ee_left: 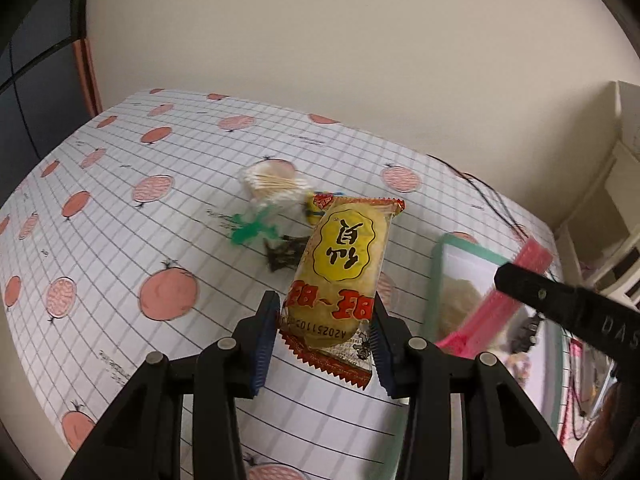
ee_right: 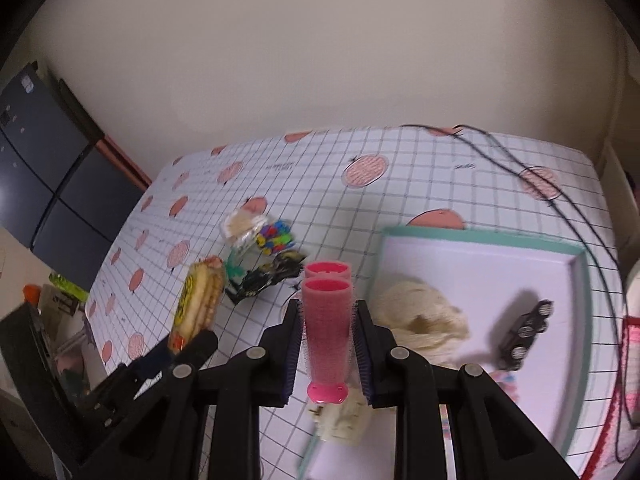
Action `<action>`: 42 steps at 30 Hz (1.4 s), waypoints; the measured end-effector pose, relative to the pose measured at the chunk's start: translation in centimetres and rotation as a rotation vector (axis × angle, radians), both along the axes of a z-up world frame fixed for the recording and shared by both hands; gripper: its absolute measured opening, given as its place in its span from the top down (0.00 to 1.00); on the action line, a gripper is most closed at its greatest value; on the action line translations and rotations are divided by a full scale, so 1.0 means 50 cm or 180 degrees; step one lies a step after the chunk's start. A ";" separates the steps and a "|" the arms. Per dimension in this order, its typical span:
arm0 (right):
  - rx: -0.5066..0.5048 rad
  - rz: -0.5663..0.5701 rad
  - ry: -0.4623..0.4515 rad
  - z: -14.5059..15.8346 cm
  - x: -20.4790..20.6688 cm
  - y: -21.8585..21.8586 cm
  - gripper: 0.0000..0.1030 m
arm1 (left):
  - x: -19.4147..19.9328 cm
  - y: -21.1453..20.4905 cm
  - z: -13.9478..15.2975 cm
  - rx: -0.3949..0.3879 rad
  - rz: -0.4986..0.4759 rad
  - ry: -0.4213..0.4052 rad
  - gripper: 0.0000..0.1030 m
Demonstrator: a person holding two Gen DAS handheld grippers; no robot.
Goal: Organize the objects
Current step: 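Carry the snack packet and pink roller over the white tray with both tools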
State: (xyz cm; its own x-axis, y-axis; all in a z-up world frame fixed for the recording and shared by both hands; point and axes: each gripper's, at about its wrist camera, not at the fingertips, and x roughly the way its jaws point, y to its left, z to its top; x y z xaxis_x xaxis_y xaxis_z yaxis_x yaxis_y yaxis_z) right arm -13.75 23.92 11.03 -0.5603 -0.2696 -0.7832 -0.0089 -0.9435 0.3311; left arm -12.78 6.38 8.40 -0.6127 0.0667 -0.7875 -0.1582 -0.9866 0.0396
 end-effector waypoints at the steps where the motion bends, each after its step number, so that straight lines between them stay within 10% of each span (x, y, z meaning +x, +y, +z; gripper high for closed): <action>1: -0.0003 -0.0026 0.0016 0.004 0.002 0.011 0.74 | 0.004 0.008 0.001 0.0027 -0.0031 -0.0006 0.57; 21: 0.0014 -0.0542 -0.0113 -0.025 0.028 0.208 0.74 | 0.100 0.179 -0.074 0.0161 -0.0770 -0.0490 0.57; 42: -0.0077 -0.0549 -0.0077 -0.083 0.012 0.208 0.72 | 0.110 0.197 -0.166 0.0097 -0.0706 -0.0908 0.56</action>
State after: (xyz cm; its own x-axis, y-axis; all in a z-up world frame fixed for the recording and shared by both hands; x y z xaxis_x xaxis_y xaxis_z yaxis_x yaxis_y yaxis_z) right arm -13.17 34.31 6.89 -0.5808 -0.1900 -0.7916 -0.1784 -0.9191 0.3515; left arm -7.26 16.24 0.09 -0.3365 0.1995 -0.9203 -0.3691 -0.9270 -0.0660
